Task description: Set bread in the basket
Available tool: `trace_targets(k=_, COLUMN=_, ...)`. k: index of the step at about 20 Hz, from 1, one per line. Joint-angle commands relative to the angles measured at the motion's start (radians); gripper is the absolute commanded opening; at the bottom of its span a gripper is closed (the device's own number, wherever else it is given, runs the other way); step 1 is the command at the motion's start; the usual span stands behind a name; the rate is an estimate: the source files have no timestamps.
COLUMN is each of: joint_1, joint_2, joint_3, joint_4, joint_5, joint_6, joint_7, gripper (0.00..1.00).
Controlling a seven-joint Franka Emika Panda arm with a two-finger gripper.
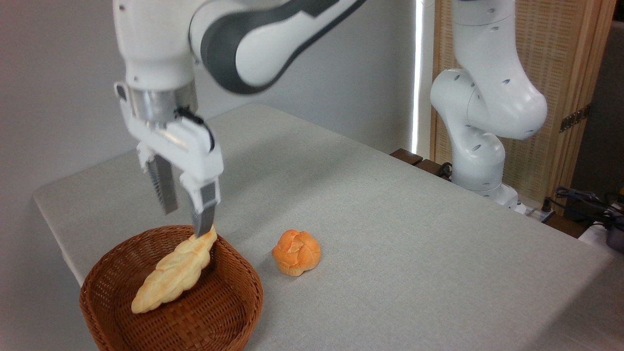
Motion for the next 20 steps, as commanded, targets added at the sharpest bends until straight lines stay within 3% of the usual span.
trace_targets(k=1, joint_1=0.055, joint_2=-0.115, joint_3=-0.052, joint_4=-0.029, joint_5=0.027, joint_6=-0.176, joint_7=0.011, gripper=1.0)
trace_targets(k=4, joint_1=0.055, joint_2=-0.183, joint_3=-0.019, joint_4=-0.032, joint_5=0.025, joint_6=-0.274, joint_7=0.097, gripper=1.0)
trace_targets(k=7, joint_1=0.053, joint_2=-0.226, joint_3=0.003, joint_4=-0.032, joint_5=0.025, joint_6=-0.324, joint_7=0.112, gripper=1.0)
trace_targets(k=11, joint_1=0.0, joint_2=-0.249, joint_3=0.106, joint_4=-0.019, joint_5=0.023, joint_6=-0.337, joint_7=0.114, gripper=1.0)
trace_targets(k=20, joint_1=-0.004, joint_2=-0.211, joint_3=0.113, joint_4=0.046, joint_5=0.027, joint_6=-0.342, joint_7=0.117, gripper=1.0)
